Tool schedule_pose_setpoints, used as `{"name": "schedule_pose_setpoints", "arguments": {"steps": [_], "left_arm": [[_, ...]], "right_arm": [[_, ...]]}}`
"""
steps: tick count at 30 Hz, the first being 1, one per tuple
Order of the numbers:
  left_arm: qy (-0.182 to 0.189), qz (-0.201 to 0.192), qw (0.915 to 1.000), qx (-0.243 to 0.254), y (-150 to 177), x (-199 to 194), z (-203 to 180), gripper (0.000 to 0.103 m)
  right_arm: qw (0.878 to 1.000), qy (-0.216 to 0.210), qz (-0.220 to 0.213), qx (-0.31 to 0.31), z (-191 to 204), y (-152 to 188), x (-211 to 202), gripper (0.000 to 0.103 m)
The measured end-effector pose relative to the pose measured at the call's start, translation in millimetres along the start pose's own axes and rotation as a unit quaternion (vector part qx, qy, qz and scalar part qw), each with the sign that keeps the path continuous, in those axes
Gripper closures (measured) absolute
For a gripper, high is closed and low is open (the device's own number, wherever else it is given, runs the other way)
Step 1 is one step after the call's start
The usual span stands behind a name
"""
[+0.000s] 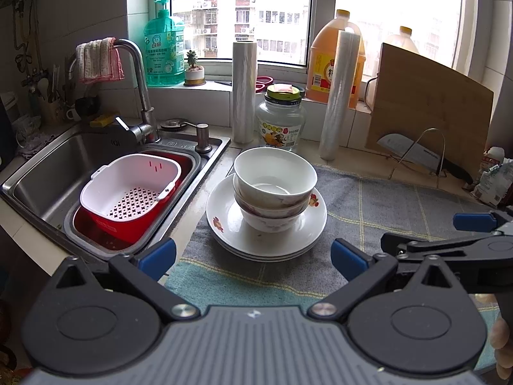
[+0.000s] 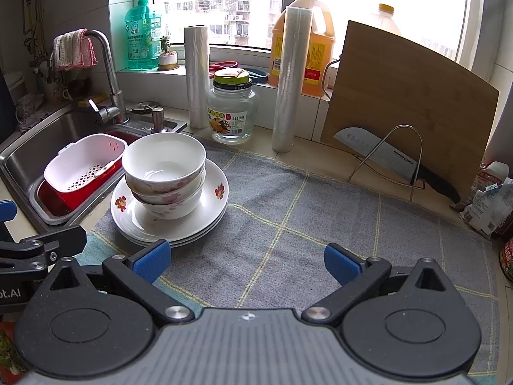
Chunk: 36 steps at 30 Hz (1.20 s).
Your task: Organize plates and bowls
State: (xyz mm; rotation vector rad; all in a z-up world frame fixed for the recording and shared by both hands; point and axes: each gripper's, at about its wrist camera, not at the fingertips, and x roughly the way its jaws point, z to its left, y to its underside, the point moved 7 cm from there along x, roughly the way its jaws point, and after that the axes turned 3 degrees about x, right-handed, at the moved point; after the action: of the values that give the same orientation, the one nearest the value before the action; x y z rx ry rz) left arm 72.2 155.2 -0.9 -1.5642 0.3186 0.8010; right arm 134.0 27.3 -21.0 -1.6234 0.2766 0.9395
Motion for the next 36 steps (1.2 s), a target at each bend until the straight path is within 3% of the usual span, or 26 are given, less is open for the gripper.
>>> {"name": "schedule_pose_setpoints", "arguments": {"steps": [36], "left_arm": [[0.001, -0.004, 1.0, 0.004, -5.2, -1.5, -3.1, 0.001]], "right_arm": [[1.0, 0.006, -0.001, 0.004, -4.3, -4.1, -1.2, 0.0]]}}
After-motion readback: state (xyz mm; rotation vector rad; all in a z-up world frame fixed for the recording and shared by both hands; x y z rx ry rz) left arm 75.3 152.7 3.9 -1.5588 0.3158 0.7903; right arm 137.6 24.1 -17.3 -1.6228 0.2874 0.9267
